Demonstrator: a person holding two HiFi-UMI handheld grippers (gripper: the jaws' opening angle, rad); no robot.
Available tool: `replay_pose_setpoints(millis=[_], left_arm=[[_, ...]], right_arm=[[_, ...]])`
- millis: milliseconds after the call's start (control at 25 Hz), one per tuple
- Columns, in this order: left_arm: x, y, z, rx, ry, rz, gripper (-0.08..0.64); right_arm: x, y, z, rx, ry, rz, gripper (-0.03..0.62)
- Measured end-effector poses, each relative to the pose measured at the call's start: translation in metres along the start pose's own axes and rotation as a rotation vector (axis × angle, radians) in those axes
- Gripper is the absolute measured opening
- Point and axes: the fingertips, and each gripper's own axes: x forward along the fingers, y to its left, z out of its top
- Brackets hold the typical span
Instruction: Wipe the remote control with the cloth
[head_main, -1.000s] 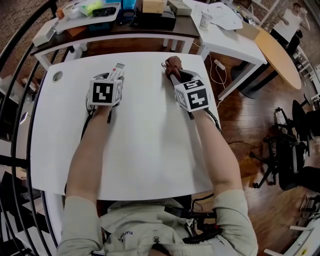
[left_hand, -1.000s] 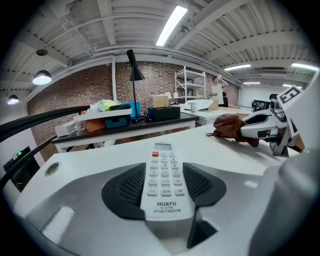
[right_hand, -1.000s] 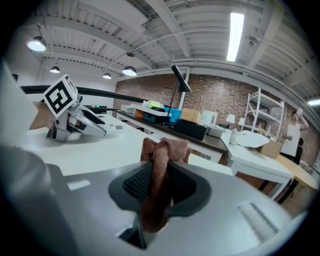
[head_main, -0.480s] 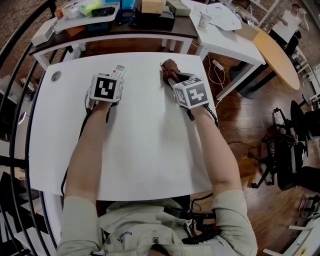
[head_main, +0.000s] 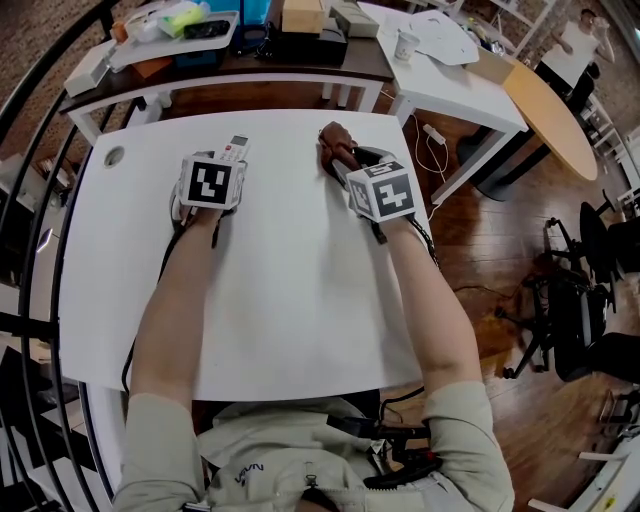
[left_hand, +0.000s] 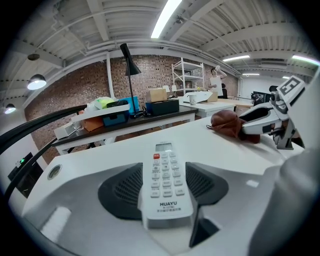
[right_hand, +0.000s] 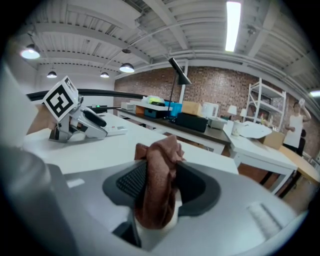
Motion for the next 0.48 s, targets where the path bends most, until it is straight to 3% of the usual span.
replay_pose_setpoints(millis=[120, 360, 480], left_arm=[[-0.012, 0.007, -0.010, -0.010, 0.039, 0.038, 0.285], [-0.035, -0.006, 0.023, -0.005, -0.155, -0.016, 0.276], [-0.054, -0.013, 0.033, -0.004, -0.236, -0.031, 0.238]], right_arm=[[-0.008, -0.001, 0.007, 0.004, -0.033, -0.012, 0.184], [-0.037, -0.004, 0.031, 0.001, -0.131, -0.067, 0.180], [-0.056, -0.001, 0.041, -0.002, -0.185, -0.089, 0.119]])
